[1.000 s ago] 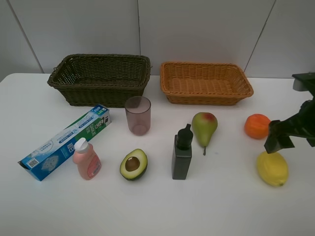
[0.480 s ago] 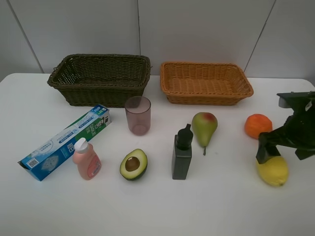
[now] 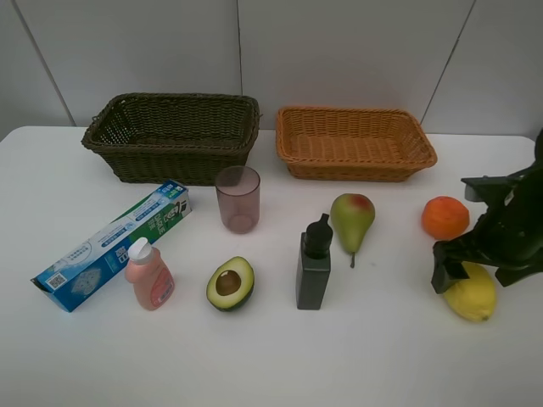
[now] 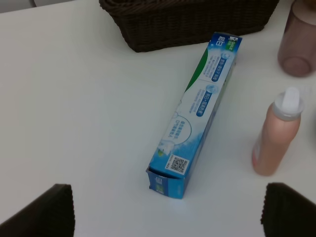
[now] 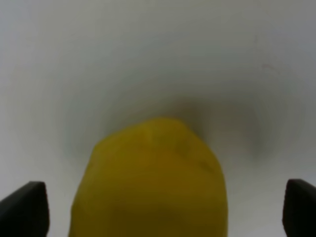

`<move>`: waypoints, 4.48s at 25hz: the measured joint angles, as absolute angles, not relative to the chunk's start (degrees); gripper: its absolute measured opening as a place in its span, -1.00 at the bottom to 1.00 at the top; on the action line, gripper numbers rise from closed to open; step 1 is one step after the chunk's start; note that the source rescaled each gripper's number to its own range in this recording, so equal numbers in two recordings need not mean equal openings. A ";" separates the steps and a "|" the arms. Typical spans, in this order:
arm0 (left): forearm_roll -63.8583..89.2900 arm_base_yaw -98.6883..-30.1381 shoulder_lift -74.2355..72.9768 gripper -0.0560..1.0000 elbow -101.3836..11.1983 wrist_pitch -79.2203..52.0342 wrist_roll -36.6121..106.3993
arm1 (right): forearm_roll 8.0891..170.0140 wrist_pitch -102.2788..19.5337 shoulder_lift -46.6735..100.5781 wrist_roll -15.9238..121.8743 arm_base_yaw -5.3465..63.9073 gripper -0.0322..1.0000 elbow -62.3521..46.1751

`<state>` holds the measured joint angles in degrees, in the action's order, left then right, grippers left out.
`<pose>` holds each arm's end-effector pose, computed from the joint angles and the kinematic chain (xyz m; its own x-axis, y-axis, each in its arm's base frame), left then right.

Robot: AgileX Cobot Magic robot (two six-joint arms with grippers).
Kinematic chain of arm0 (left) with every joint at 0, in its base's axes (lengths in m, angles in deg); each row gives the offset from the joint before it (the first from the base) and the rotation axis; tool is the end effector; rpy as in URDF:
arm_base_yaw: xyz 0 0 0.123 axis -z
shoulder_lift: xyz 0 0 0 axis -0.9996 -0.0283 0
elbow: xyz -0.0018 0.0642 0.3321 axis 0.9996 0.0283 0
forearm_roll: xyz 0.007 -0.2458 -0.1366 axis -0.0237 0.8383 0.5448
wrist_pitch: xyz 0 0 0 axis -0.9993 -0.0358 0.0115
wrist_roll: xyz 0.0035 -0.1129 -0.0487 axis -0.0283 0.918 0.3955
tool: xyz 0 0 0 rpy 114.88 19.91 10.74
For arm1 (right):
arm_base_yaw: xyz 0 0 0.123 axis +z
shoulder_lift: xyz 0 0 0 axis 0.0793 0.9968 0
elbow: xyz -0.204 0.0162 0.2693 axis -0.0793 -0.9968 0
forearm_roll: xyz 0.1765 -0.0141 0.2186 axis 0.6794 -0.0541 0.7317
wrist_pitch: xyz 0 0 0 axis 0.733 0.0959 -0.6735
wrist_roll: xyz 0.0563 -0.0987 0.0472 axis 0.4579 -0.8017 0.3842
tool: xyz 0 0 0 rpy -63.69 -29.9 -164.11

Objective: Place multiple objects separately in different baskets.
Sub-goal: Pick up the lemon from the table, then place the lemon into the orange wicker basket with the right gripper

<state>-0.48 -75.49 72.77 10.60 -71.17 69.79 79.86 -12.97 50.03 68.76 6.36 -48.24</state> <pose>0.0031 -0.0012 0.2479 -0.5247 0.1024 -0.8451 0.2180 0.9758 -0.0171 0.2682 0.0067 0.1232 -0.9849 -0.1722 -0.0189 -0.1719 0.9850 -0.0167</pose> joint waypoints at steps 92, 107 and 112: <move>-0.48 -75.49 72.77 1.00 10.60 -71.17 69.79 | 92.48 -7.38 69.88 66.11 6.36 -0.22 11.50; -0.48 -75.49 72.94 1.00 10.67 -71.17 69.79 | 94.69 -17.32 83.20 61.91 6.41 -0.23 11.50; -0.48 -75.49 72.94 1.00 10.67 -71.17 69.79 | 94.92 -18.41 83.23 61.71 6.70 -0.23 11.50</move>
